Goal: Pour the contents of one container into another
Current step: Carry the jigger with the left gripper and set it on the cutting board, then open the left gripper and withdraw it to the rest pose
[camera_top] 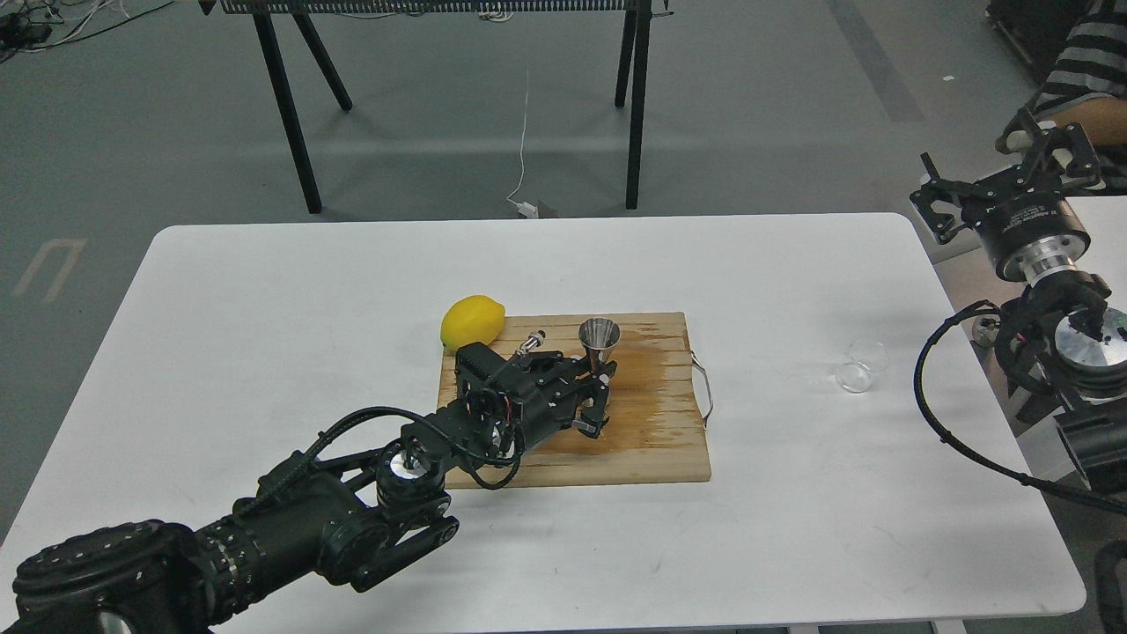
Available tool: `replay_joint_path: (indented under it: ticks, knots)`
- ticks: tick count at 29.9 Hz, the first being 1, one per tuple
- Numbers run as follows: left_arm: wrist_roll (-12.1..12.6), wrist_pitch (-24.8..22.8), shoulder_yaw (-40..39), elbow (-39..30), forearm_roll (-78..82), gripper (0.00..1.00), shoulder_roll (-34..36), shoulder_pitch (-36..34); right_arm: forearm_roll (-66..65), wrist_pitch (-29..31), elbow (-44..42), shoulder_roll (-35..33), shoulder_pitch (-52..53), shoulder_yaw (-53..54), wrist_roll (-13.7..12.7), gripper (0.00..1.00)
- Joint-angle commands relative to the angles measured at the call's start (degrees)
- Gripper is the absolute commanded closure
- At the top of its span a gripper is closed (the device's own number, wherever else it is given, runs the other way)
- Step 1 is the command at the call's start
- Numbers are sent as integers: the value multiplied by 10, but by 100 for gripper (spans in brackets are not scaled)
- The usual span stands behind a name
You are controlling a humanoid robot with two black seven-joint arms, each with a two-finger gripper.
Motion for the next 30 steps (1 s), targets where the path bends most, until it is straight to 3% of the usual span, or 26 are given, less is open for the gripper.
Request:
replay_joint_path:
  ticks: [1,9,14,21,30]
  knots:
    - [-2,0,-1,6,0,64,0,2,0,0,1,0,0,-1,-1,1]
    - [-4,0,-1,7,0,43,0,1,0,0,2,0,1,0,0,1]
    - [-6,11,-1,6,0,21,0,1,0,0,2,0,2,0,0,1]
    - [-11,12,-3,0,0,13,0,3,0,0,3,1,2,0,1,1]
    - [-14,25,-3,-31,0,11,0,15,0,0,3,1,3,0,2,1]
